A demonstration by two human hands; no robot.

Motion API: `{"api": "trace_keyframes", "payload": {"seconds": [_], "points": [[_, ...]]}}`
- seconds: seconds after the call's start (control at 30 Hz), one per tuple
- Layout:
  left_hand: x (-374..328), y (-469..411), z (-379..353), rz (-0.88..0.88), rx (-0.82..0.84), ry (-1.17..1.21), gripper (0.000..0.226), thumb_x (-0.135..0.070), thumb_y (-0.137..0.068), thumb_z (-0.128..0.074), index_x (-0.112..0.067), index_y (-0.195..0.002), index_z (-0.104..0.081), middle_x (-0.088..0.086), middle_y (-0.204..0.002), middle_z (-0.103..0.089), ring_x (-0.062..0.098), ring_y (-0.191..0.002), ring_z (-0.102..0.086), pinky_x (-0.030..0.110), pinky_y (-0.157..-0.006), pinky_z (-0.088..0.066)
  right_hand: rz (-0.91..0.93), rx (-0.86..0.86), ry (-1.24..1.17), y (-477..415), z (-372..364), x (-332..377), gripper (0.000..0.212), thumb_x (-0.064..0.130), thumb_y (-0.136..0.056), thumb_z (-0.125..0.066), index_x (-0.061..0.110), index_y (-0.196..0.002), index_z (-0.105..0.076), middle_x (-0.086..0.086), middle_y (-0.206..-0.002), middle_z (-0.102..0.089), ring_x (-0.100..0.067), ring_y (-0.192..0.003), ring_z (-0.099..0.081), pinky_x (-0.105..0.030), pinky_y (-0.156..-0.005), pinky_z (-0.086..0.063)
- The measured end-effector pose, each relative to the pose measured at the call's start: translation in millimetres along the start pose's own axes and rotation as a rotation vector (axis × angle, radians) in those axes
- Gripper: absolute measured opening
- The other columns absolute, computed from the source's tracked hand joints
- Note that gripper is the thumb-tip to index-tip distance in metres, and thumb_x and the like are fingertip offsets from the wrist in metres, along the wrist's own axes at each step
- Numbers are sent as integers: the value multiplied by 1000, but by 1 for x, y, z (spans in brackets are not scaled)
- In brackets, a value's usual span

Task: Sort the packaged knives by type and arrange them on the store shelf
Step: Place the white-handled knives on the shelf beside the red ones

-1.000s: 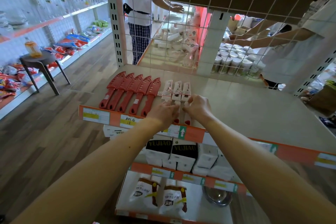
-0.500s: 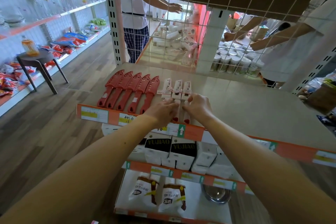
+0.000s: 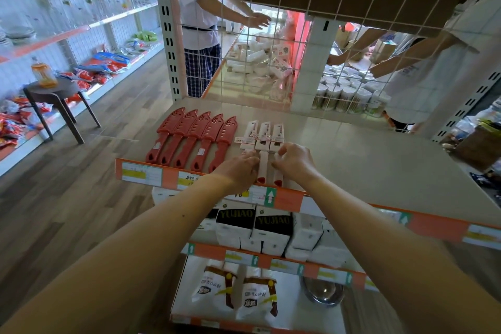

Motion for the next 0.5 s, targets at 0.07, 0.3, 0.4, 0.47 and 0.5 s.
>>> {"api": "trace_keyframes", "payload": {"seconds": [0.07, 0.3, 0.4, 0.47, 0.5], "points": [[-2, 1, 2, -4, -4, 17, 46, -15, -101, -30, -11, -146, -31, 4, -157, -21, 22, -144, -22, 33, -116, -20, -2, 2, -7, 1, 0, 1, 23, 15, -90, -58, 4, -110, -62, -16, -119, -61, -28, -104, -60, -37, -91, -52], [-2, 2, 2, 6, -3, 25, 45, -14, -100, -31, -11, -145, -31, 4, -155, -25, 23, -141, -28, 33, -114, -24, -6, 16, 16, 1, 0, -1, 23, 13, -89, -59, 3, -110, -62, -15, -120, -61, -27, -106, -59, -33, -90, -51], [-3, 2, 4, 16, -13, 44, 42, -15, -100, -32, -10, -141, -37, 5, -151, -33, 23, -136, -35, 32, -111, -28, -19, 18, 12, 2, 0, -3, 24, 16, -88, -61, 3, -108, -63, -15, -115, -63, -27, -102, -60, -34, -86, -50], [-2, 3, 7, 25, -64, 33, 43, -17, -99, -35, -10, -141, -37, 6, -151, -33, 22, -137, -32, 31, -111, -25, -28, 12, 13, 4, 3, -3, 23, 17, -88, -60, 2, -106, -63, -16, -112, -63, -27, -96, -59, -33, -81, -49], [-1, 5, 10, 30, -77, 29, 44, -17, -99, -36, -10, -143, -35, 5, -152, -31, 22, -139, -30, 31, -112, -24, -33, 10, 18, 6, 4, -2, 23, 16, -89, -59, 2, -106, -63, -16, -111, -63, -27, -95, -59, -31, -79, -48]]}}
Point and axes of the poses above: each hand's wrist, its own y-axis away from the middle knuckle, its own z-axis out of the back of the hand, x = y × z, the point moved 3 cm from there along -y, towards the middle knuckle
